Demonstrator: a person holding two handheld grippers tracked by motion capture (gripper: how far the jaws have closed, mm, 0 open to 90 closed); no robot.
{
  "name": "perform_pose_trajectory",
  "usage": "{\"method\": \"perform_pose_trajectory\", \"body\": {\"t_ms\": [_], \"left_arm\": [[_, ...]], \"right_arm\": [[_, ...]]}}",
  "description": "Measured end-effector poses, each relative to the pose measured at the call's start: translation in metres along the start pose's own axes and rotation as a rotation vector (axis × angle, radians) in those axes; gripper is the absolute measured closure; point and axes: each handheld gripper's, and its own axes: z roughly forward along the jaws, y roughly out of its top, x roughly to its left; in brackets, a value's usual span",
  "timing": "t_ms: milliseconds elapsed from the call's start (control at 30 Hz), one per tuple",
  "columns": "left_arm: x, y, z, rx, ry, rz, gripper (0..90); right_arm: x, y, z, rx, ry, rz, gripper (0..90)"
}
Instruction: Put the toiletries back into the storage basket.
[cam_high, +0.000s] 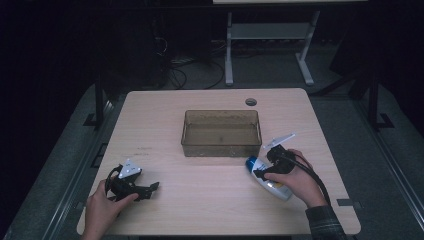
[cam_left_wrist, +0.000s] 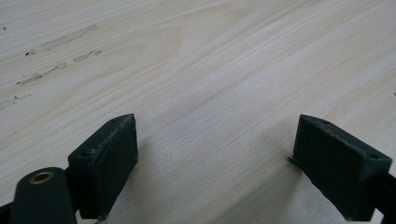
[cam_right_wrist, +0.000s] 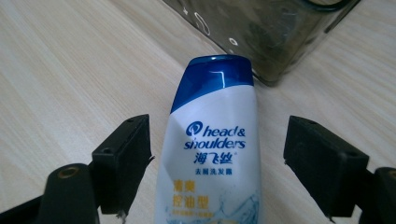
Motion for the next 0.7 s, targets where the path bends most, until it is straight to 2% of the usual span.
{"method": "perform_pose_trajectory", "body": {"t_ms": [367,700], "left_arm": [[0.000,0.000,0.000,0.000,0.001,0.000,12.8],[0.000,0.000,0.000,-0.001,0.001,-0.001,12.8]], "right_arm": [[0.004,0.002,0.017,0.082,-0.003,-0.009,22.7],[0.007,0.003,0.029,0.155,-0.006,-0.014,26.8]]}}
